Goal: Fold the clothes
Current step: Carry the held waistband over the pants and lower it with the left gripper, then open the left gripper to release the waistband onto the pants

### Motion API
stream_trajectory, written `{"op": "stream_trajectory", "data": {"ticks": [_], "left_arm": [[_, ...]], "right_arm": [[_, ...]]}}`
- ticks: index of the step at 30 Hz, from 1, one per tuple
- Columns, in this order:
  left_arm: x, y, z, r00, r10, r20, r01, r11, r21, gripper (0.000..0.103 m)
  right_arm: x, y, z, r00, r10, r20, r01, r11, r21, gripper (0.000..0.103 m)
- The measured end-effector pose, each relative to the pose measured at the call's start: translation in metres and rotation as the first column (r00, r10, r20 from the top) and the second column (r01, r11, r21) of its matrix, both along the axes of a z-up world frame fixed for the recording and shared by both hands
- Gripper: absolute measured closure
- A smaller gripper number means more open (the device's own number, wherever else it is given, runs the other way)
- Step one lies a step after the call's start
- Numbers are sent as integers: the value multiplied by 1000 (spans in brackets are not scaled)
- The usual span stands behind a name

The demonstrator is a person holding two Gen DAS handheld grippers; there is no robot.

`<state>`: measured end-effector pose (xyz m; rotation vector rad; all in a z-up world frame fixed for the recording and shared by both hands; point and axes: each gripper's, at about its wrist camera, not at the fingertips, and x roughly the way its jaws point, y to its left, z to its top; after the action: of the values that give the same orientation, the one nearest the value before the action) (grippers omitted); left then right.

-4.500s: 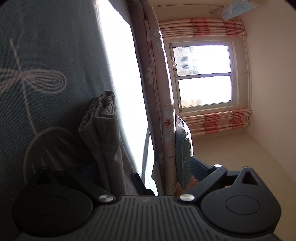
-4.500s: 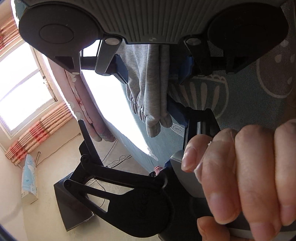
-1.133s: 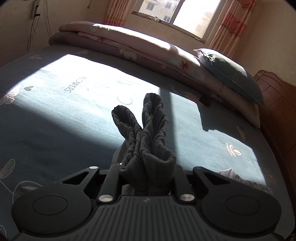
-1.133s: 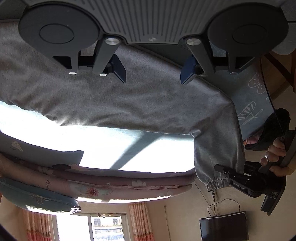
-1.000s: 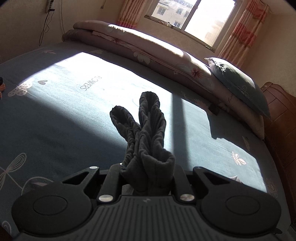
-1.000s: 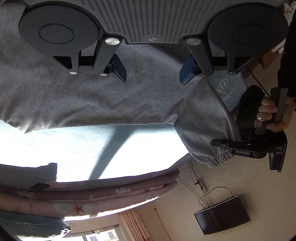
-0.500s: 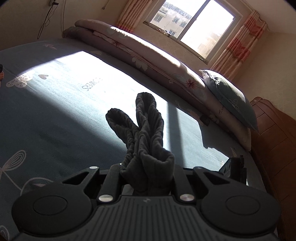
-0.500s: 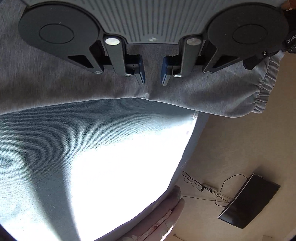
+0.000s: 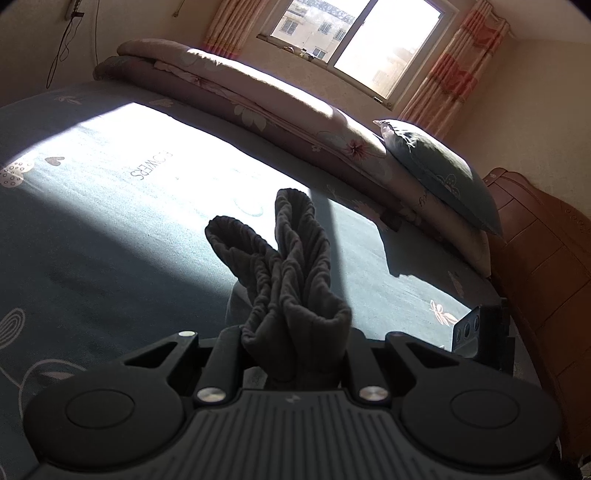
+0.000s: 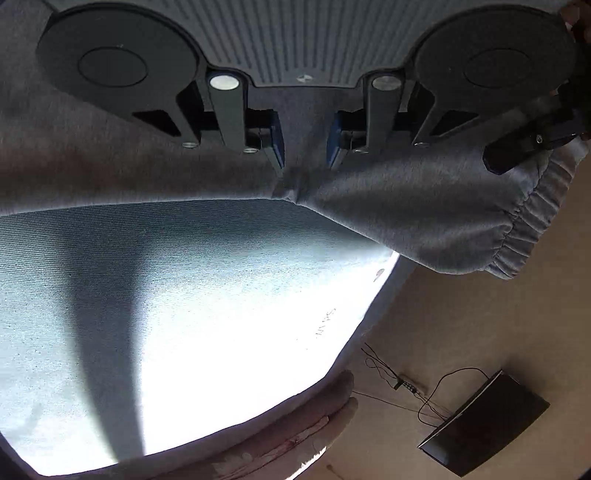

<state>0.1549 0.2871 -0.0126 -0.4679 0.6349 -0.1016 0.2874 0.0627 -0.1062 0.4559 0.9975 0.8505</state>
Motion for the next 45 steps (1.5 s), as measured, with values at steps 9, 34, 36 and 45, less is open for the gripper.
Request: {"op": "stream_trajectory", "data": {"ticks": [9, 34, 36, 45], "left_arm": [[12, -60, 7, 997, -69, -23, 71, 992, 107, 90], [27, -266, -99, 974, -189, -126, 215, 591, 777, 80], [24, -271, -105, 967, -212, -142, 239, 562, 792, 70], [-12, -280, -86, 939, -338, -60, 249, 553, 795, 33]], "right_arm": [[-88, -123, 39, 983, -70, 170, 92, 987, -130, 55], [-173, -256, 6, 928, -318, 192, 363, 887, -284, 51], [-173, -254, 4, 928, -321, 188, 365, 885, -290, 51], [-175, -250, 7, 924, -312, 219, 370, 874, -315, 39]]}}
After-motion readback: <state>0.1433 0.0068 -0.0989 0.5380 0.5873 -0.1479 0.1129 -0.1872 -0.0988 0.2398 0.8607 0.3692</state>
